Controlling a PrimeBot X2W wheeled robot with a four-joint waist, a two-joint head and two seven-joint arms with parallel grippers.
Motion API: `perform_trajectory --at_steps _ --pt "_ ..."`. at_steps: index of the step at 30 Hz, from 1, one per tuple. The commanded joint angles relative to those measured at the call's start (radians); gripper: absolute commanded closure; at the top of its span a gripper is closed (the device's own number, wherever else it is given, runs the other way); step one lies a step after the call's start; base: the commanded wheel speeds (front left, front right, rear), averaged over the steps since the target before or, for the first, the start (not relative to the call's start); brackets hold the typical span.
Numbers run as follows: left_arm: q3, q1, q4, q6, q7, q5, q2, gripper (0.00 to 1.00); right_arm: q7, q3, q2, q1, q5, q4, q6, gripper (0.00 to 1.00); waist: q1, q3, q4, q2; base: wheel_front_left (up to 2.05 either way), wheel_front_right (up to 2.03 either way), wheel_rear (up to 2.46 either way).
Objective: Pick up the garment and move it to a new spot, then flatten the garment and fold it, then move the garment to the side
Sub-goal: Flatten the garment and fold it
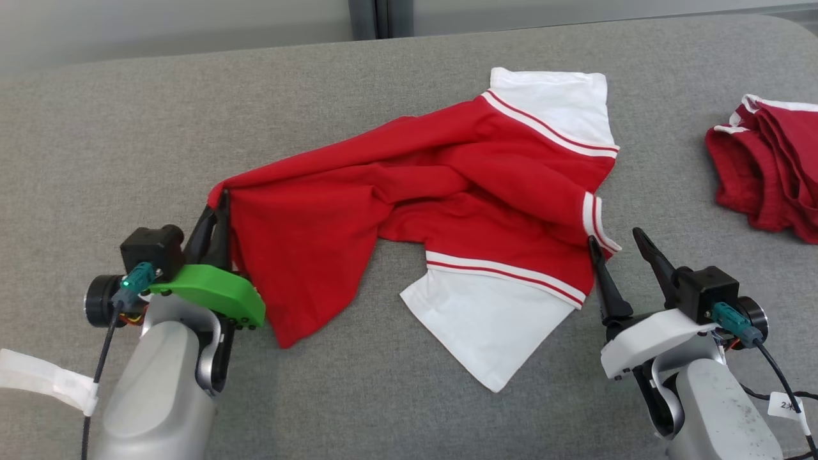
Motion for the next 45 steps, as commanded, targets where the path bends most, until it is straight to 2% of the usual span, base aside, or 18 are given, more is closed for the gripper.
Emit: perform_trajectory --at_steps 1,2,5,7,12,13,14,17,21,30,36,45 --pt "0.020 -0.019 0.020 0.003 0.000 0.016 0.016 0.86 0.000 0.006 -0.004 -0.008 0.003 0.003 -0.002 0.00 0.0000 0.009 -0.011 0.0000 0.00 0.00 0.00" --pt "0.034 -0.026 0.035 0.006 0.000 0.020 0.021 0.81 0.000 0.009 -0.004 -0.010 0.004 0.003 -0.002 0.00 0.0000 0.012 -0.014 0.0000 0.00 0.00 0.00" --pt "0.078 -0.047 0.082 0.018 0.000 0.037 0.029 0.97 0.000 0.019 -0.004 -0.012 0.006 0.007 -0.002 0.00 0.0000 0.016 -0.022 0.0000 0.00 0.00 0.00" --pt "0.108 -0.060 0.099 0.032 0.000 0.047 0.036 1.00 0.000 0.023 -0.004 -0.013 0.006 0.010 -0.002 0.00 0.0000 0.018 -0.025 0.0000 0.00 0.00 0.00" --pt "0.165 -0.070 0.110 0.057 0.000 0.098 0.046 1.00 0.000 0.032 -0.004 -0.019 0.009 0.017 -0.002 0.00 0.0000 0.012 -0.029 0.0000 0.00 0.00 0.00" --pt "0.171 -0.068 0.109 0.066 0.000 0.109 0.046 0.52 0.000 0.033 -0.004 -0.018 0.010 0.018 -0.002 0.00 0.0000 0.008 -0.028 0.0000 0.00 0.00 0.00" --pt "0.184 -0.047 0.113 0.087 0.000 0.129 0.037 0.00 0.000 0.037 -0.004 -0.009 0.015 0.021 -0.002 0.00 0.0000 -0.003 -0.026 0.0000 0.00 0.00 0.00" --pt "0.198 0.003 0.100 0.111 0.000 0.158 0.014 0.00 0.000 0.046 -0.004 0.008 0.026 0.023 -0.002 0.00 0.0000 -0.026 -0.023 0.0000 0.00 0.00 0.00" --pt "0.220 0.075 0.063 0.117 0.000 0.173 -0.017 0.00 0.000 0.054 -0.004 0.030 0.039 0.031 -0.002 0.00 0.0000 -0.059 -0.013 0.0000 0.00 0.00 0.00" --pt "0.259 0.274 -0.069 0.077 0.000 0.169 -0.081 0.00 0.000 0.062 -0.004 0.094 0.042 0.053 -0.002 0.00 0.0000 -0.133 0.022 0.0000 0.00 0.00 0.00" --pt "0.221 0.377 -0.149 0.073 0.000 0.138 -0.089 0.00 0.000 0.071 -0.004 0.100 0.006 0.080 -0.002 0.00 0.0000 -0.139 0.060 0.0000 0.00 0.00 0.00" --pt "0.090 0.388 -0.208 0.104 0.000 0.073 -0.089 0.00 0.000 0.017 -0.004 -0.012 -0.156 0.157 -0.002 0.00 0.0000 -0.080 0.147 0.0000 0.00 0.00 0.00"
